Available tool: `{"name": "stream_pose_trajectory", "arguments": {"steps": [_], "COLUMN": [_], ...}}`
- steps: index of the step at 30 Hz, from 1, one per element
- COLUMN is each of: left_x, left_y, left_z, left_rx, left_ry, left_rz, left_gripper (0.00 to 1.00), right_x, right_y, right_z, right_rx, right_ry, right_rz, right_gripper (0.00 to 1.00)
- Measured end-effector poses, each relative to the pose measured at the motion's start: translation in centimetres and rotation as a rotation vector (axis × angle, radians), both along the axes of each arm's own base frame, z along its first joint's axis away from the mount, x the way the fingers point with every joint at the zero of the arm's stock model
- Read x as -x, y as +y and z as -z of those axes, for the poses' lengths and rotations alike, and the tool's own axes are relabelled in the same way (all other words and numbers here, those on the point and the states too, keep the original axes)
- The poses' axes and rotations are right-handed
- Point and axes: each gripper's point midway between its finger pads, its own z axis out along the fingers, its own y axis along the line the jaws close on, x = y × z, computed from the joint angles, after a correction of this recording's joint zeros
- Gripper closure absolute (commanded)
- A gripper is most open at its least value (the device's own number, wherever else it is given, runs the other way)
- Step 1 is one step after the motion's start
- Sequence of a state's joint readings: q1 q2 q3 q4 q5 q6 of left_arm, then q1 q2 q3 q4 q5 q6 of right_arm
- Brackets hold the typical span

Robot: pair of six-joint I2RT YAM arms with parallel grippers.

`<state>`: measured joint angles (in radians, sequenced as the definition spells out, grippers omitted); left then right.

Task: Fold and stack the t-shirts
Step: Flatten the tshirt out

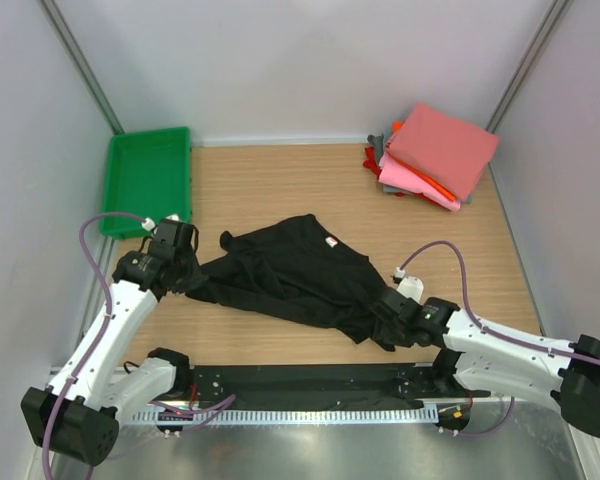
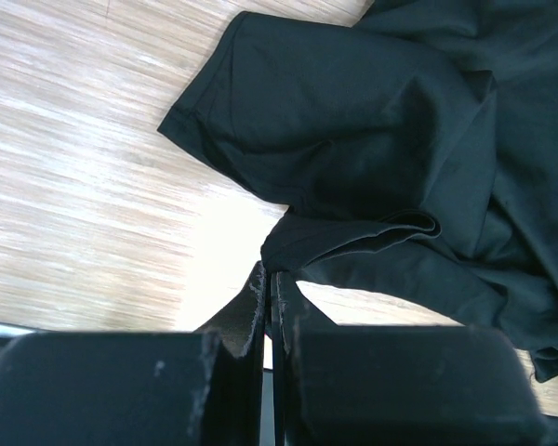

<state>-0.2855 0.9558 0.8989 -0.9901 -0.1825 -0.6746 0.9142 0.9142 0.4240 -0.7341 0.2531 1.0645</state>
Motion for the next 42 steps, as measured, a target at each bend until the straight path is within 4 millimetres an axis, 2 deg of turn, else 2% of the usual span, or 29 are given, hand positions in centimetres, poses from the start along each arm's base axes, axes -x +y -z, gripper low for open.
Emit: {"name": "stream_pose_trajectory", "arguments": {"steps": [2,3,4,9,12,14,15,17,19,20,22,26,29,32,36,42], "left_x": [0.0,-0.1,-0.1,0.0,0.4,0.5,0.4,0.2,0.4,0.6,1.5,3.7,5.5,7.2,9.3,12.2], "left_y": [0.0,0.0,0.0,-0.2,-0.8,-1.3,-1.7,-2.4,-2.9,-3.1,-3.4,-3.3,-3.1,-2.8,-2.4,-1.4], "left_z": [0.0,0.0,0.0,-0.2,-1.4,-3.9,-5.7,-9.8,-14.7,-17.0,-20.9,-28.0,-32.3,-35.1,-37.0,-38.6], "left_rx": [0.001,0.001,0.001,0.012,0.046,0.083,0.106,0.153,0.202,0.221,0.249,0.275,0.282,0.284,0.292,0.283], "left_ry": [-0.002,-0.003,-0.004,-0.011,-0.044,-0.099,-0.143,-0.246,-0.380,-0.443,-0.548,-0.748,-0.877,-0.981,-1.088,-1.210], "left_rz": [0.001,0.000,0.001,0.013,0.047,0.077,0.094,0.131,0.172,0.194,0.236,0.300,0.341,0.368,0.389,0.400], "left_gripper": [1.00,1.00,1.00,1.00,1.00,1.00,1.00,1.00,1.00,1.00,1.00,1.00,1.00,1.00,1.00,1.00], "right_x": [0.4,0.6,0.7,0.9,0.4,-1.0,-2.1,-4.0,-5.6,-6.0,-6.2,-5.9,-5.2,-3.6,-0.9,2.6], "right_y": [0.4,0.6,0.7,1.0,0.9,1.9,3.0,4.5,5.5,5.6,4.9,2.5,0.7,-1.5,-4.1,-8.4], "right_z": [0.1,0.2,0.3,0.1,-2.0,-6.0,-9.1,-15.7,-23.8,-27.2,-32.7,-40.2,-44.3,-47.1,-50.0,-53.8], "right_rx": [-0.008,-0.016,-0.018,-0.034,-0.025,-0.069,-0.122,-0.224,-0.350,-0.403,-0.462,-0.509,-0.538,-0.566,-0.632,-0.717], "right_ry": [0.003,0.005,0.007,0.007,-0.022,-0.096,-0.156,-0.283,-0.437,-0.506,-0.619,-0.792,-0.898,-0.999,-1.117,-1.289], "right_rz": [-0.017,-0.021,-0.027,-0.020,-0.014,-0.013,-0.014,-0.021,-0.025,-0.027,-0.037,-0.053,-0.072,-0.118,-0.185,-0.224], "right_gripper": [0.75,0.90,0.97,0.99,0.99,0.99,0.99,0.99,0.99,0.99,0.99,0.99,0.99,0.99,0.99,0.99]}}
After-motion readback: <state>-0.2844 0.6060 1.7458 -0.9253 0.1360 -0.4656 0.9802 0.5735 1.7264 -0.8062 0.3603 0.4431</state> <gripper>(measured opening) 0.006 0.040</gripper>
